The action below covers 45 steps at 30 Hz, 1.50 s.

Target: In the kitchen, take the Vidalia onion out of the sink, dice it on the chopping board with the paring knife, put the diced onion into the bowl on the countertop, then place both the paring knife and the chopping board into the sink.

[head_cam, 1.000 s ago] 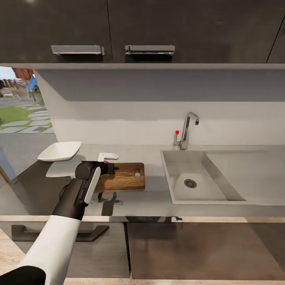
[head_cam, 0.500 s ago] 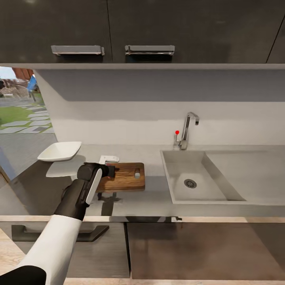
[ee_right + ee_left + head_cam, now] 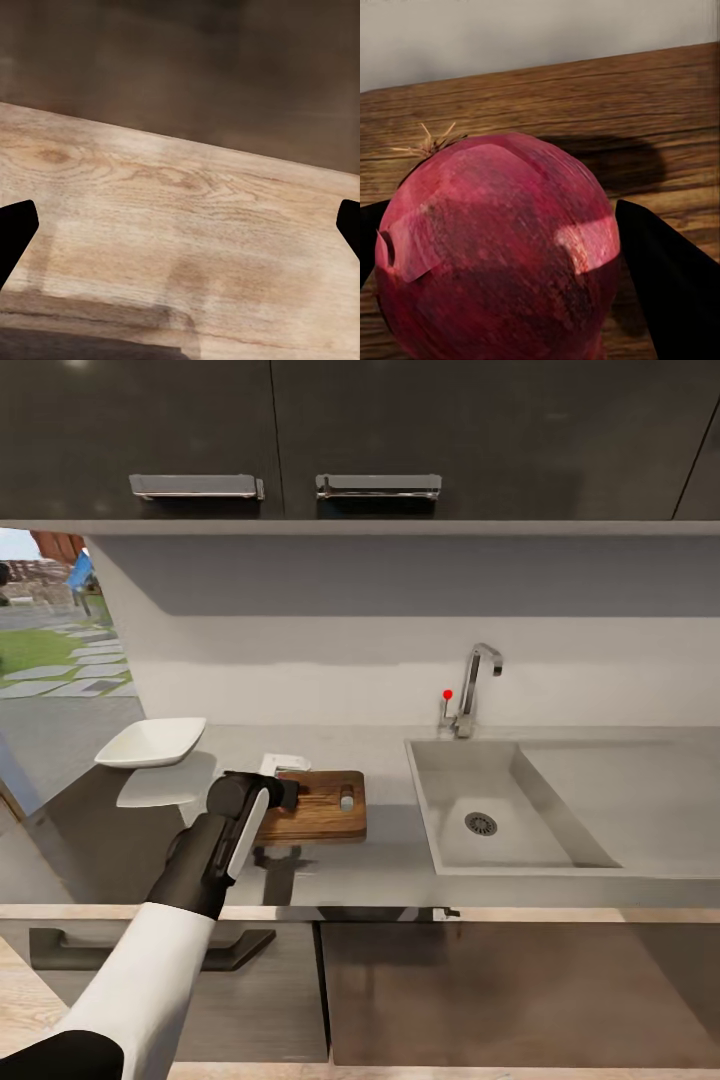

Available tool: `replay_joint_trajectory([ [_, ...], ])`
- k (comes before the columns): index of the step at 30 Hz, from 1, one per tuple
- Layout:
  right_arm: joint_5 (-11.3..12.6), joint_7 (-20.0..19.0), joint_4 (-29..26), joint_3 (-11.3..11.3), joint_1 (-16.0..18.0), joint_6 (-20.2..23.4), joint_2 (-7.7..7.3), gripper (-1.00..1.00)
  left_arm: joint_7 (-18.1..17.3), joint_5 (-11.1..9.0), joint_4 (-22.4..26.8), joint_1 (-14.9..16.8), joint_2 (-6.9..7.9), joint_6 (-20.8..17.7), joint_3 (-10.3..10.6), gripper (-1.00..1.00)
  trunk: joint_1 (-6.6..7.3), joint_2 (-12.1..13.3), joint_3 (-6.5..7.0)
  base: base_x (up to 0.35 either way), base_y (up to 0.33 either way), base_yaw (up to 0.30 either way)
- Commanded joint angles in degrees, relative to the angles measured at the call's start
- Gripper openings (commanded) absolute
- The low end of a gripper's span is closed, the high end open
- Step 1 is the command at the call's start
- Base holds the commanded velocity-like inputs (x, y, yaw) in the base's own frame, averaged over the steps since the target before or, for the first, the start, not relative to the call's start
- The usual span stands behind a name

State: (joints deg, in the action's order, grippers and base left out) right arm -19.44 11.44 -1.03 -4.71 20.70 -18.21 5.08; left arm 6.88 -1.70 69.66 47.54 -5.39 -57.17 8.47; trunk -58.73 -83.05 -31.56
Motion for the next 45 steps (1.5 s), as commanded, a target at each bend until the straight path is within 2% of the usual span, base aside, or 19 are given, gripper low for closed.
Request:
replay_joint_trajectory([
  [1,-0.6,0.25,0.07,-0.49,0.04,-0.16,0.02,1.0,0.33,-2.51,-0.11,0.01,-0.03,-0.05,0.12,-1.0,0.0,-0.02,-0.07,0.0,0.0,0.0],
  [22,-0.6,0.25,0.07,-0.51,0.04,-0.16,0.06,1.0,0.42,-2.34,0.47,0.01,0.18,-0.05,0.15,-1.0,0.0,-0.02,-0.07,0.0,0.0,0.0],
  [23,-0.6,0.25,0.07,-0.5,0.04,-0.16,0.05,1.0,0.42,-2.34,0.47,0.01,0.18,-0.05,0.15,1.0,0.0,-0.02,-0.07,0.0,0.0,0.0],
  [39,-0.6,0.25,0.07,-0.51,0.04,-0.16,0.07,1.0,0.42,-2.34,0.6,0.01,0.38,-0.05,0.05,1.0,0.0,-0.02,-0.07,0.0,0.0,0.0],
  [43,-0.6,0.25,0.07,-0.51,0.04,-0.16,0.04,1.0,0.49,-2.3,3.58,0.01,0.43,-0.05,-0.17,1.0,0.0,-0.02,-0.07,0.0,0.0,0.0],
  [45,-0.6,0.24,0.07,-0.51,0.04,-0.16,0.03,1.0,0.5,-2.27,8.55,0.01,0.91,-0.17,-0.4,1.0,0.0,-0.02,-0.07,0.0,0.0,0.0],
])
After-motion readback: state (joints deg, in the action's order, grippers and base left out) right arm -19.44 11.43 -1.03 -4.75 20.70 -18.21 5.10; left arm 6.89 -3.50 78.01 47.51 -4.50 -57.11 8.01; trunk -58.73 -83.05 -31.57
